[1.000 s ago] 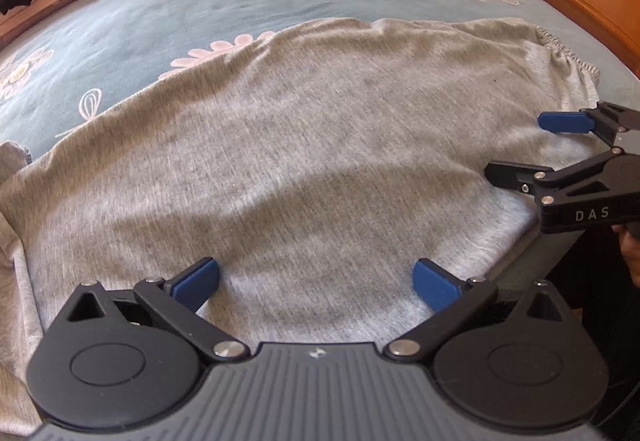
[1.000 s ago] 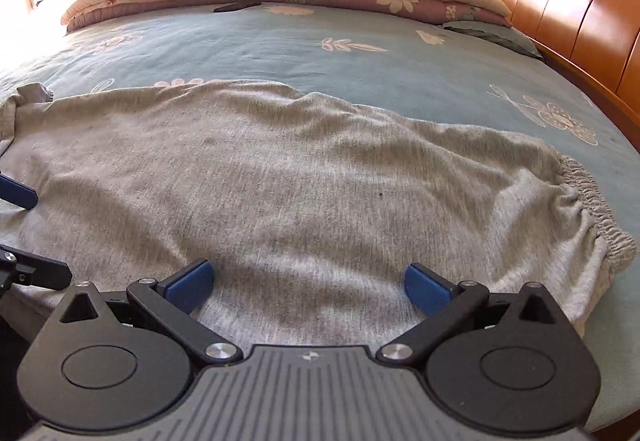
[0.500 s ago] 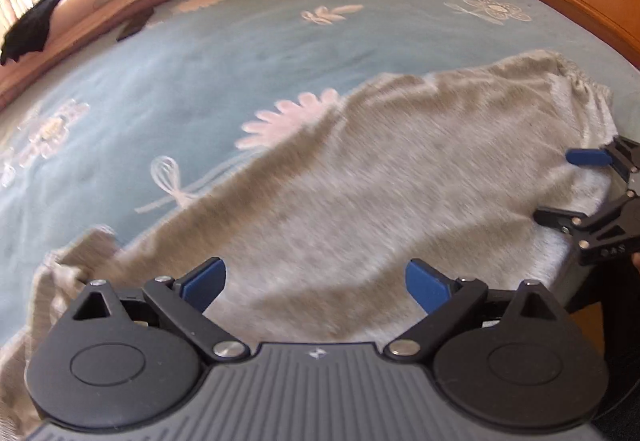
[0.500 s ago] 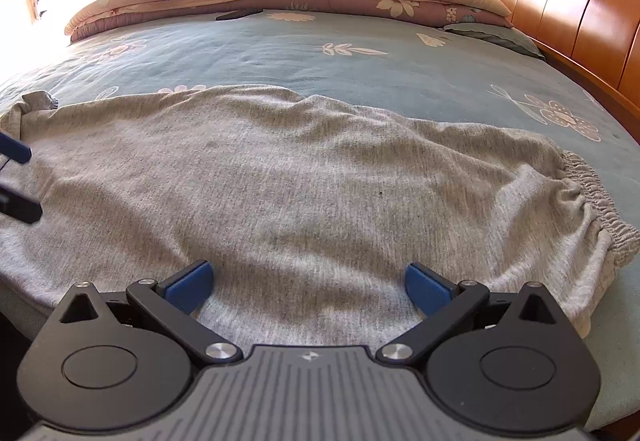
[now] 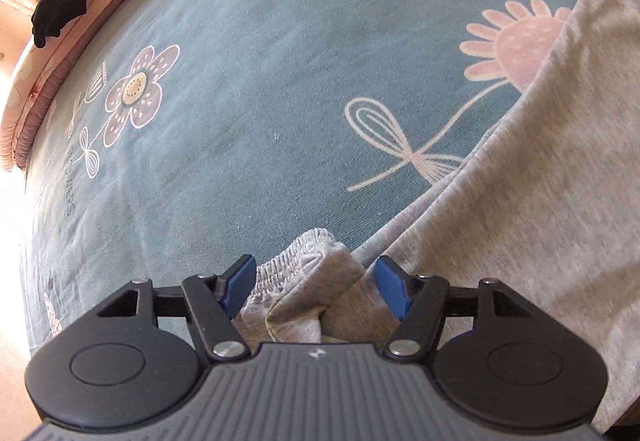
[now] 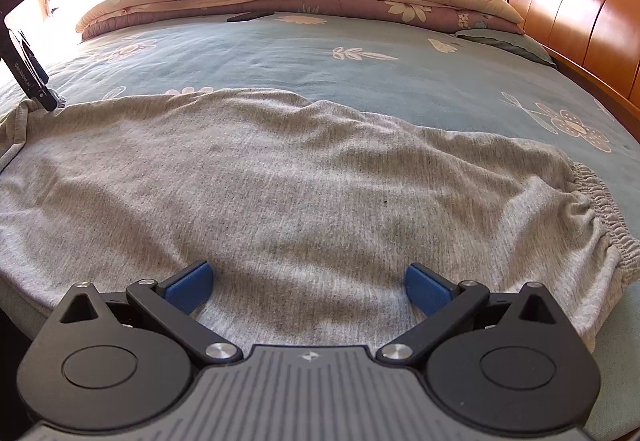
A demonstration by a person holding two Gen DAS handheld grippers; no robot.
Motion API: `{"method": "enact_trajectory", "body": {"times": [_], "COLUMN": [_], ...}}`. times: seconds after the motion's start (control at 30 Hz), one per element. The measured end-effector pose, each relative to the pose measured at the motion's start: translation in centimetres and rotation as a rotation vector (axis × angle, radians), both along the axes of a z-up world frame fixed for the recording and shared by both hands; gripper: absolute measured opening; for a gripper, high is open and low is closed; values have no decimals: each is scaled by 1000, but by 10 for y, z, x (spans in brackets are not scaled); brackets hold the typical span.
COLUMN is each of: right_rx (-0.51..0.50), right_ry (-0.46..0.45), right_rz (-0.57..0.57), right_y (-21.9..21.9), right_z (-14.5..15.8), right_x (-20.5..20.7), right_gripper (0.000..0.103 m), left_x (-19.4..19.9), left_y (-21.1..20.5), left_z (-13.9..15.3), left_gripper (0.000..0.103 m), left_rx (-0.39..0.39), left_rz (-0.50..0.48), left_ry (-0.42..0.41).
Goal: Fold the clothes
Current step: 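Grasp the sweatpants elastic cuff with the left gripper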
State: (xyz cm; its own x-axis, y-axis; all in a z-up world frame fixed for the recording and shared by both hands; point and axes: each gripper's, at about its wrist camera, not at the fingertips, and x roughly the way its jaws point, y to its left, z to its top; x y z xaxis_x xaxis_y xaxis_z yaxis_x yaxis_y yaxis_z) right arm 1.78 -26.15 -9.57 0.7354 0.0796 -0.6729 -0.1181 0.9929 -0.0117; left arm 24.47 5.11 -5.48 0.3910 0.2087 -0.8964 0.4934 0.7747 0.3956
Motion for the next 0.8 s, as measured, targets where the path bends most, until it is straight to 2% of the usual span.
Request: {"method": "enact_trajectory", "body": {"times": [0.07,0.1,0.13,0.2,0.23,0.4,0.47,0.67,0.8], "right_rx": [0,-1,0,0,0,0,-1,-1,-3], "right_ry": [0,1,3,4,4,10,12,29,43], "right_rz": [-1,-1,-2,-5,-8,-23,-27,-42,-54], "right_y": [0,0,0,1,1,2,2,3,4], "right_z": [0,0,0,1,1,1,1,3,4], "right_x": [1,1,1,1,1,2,2,4,6], "right_gripper": [103,103,103,103,103,103,103,103,103], "left_x": [0,-2,-4,-8,-10,-24,-35,-73,-82], "left_y": [0,1,2,5,9,35,44,78,118], "left_z": [-6,-6,-6,-1,4,31,46,85,94], "left_gripper": [62,52,38,19,16,8,8,7,7], "left_rx": [-5,-22,-39,-65,-81,-149,-193,-253,-313], "left_rz": [12,11,10,28,44,116,133,199,277], "left_ry": [7,11,14,-2,-15,-85,-120,-241,-271]}}
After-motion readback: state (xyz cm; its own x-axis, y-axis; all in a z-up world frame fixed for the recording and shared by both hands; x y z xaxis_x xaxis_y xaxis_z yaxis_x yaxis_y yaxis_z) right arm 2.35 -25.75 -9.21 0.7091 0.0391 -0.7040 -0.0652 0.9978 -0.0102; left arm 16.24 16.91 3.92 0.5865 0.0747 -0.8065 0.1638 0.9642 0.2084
